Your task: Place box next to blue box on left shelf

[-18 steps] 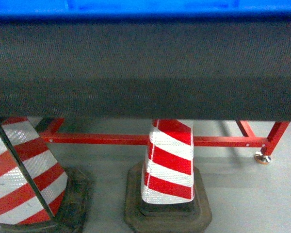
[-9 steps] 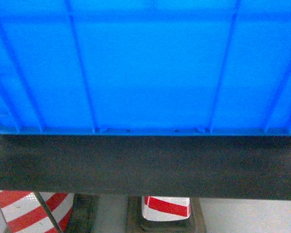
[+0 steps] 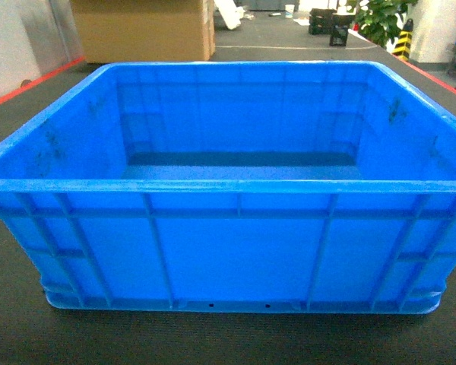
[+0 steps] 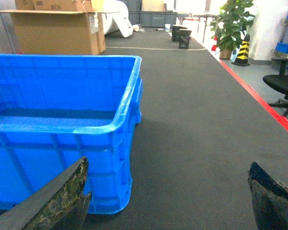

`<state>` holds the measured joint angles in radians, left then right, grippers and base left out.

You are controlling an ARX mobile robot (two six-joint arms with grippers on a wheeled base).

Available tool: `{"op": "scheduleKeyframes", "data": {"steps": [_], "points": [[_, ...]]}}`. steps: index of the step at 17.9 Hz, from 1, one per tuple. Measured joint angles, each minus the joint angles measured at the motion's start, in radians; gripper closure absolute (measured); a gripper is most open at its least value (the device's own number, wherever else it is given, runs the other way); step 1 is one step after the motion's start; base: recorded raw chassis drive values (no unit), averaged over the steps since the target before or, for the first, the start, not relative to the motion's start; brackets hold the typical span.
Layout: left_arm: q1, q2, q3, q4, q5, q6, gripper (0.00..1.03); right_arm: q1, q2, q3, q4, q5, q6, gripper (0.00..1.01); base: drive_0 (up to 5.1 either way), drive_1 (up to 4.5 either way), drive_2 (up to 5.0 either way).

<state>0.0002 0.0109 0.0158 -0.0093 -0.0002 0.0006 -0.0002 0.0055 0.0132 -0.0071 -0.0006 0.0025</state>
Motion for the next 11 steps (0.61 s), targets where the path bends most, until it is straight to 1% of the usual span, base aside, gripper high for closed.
{"op": "scheduleKeyframes", "data": {"steps": [11], "points": [[0.000,0.000,0.000,0.004,0.000,0.000,0.05,0.000,0.000,0.000,0.001,0.000,0.000,0.03,0.0,0.00,0.0]]}}
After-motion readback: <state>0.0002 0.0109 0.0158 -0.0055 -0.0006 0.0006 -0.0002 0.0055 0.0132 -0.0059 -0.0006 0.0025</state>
